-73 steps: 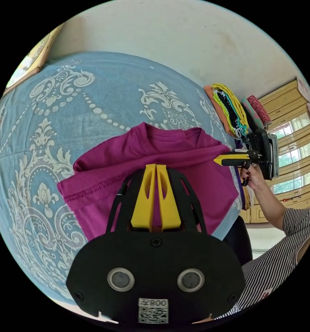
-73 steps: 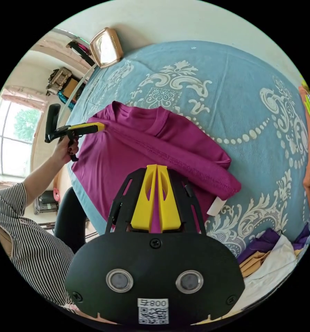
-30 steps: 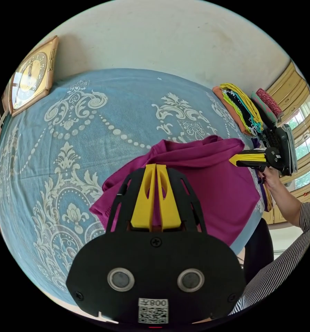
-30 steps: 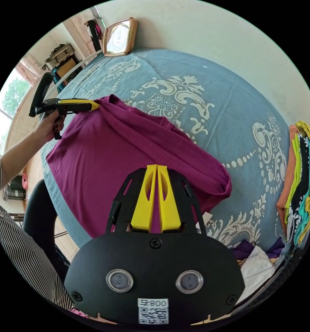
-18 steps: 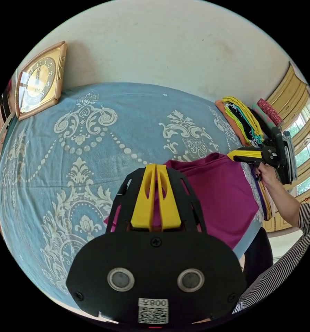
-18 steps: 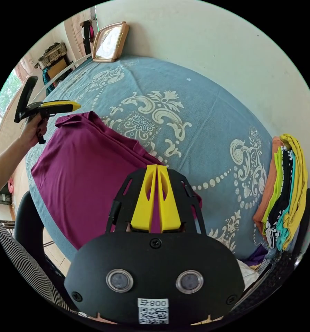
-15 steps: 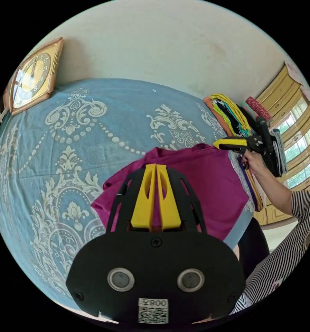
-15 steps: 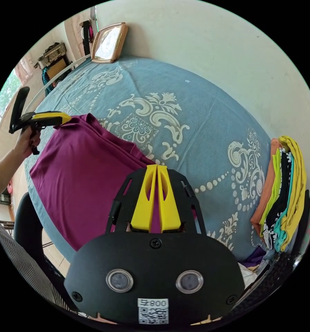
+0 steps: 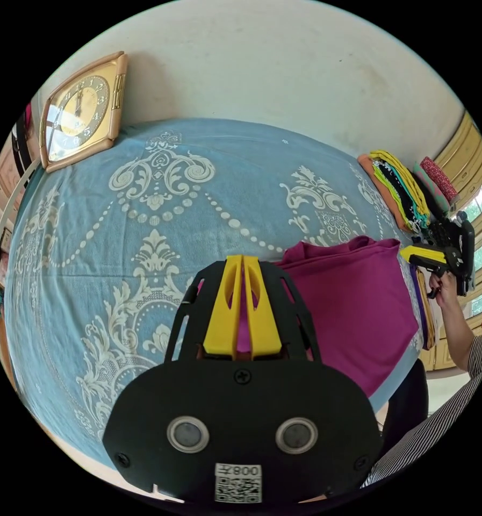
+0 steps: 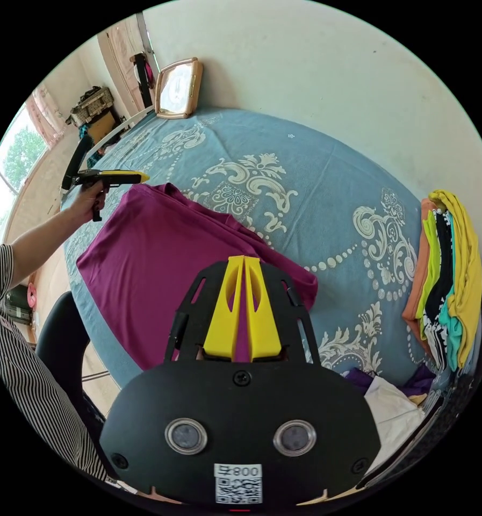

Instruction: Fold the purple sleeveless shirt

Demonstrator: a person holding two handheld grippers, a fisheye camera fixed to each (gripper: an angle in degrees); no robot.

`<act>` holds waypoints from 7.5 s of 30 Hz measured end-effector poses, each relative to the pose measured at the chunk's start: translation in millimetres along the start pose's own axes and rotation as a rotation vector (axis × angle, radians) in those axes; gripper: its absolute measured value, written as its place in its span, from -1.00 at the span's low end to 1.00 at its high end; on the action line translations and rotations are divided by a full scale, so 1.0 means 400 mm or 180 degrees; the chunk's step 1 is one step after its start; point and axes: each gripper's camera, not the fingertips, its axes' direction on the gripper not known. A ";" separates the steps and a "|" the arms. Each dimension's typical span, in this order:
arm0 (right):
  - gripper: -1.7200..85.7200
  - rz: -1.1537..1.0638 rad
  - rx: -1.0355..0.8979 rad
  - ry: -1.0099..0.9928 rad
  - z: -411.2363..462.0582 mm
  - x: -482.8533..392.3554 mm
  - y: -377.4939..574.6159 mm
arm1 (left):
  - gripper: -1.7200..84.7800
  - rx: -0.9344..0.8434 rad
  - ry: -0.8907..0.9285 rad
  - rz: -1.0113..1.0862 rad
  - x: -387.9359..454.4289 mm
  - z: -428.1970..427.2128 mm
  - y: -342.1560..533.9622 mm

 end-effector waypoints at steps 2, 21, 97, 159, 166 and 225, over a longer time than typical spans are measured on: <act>-0.96 -0.0007 -0.0101 0.0039 0.013 0.014 0.026 | -0.96 0.0054 0.0040 0.0016 -0.004 -0.024 0.021; -0.96 0.0846 -0.0265 -0.0161 0.037 0.316 0.117 | -0.96 0.0106 0.0210 -0.0541 -0.181 -0.114 0.146; -0.93 0.2056 -0.0171 -0.1733 -0.266 0.367 1.436 | -0.94 -0.0334 0.1278 -0.1725 -0.160 -0.378 0.836; -0.80 0.2391 0.0670 -0.2412 -0.022 0.514 1.291 | -0.92 -0.0570 0.1266 0.0941 1.357 -0.128 0.379; -0.74 0.2441 0.0501 -0.2303 0.123 0.549 1.117 | -0.92 -0.0654 0.1340 0.1035 1.385 -0.095 0.394; -0.90 0.1255 -0.0150 -0.2666 0.748 -0.568 -0.245 | -0.93 0.0700 0.2354 -0.2283 -0.091 -0.419 1.131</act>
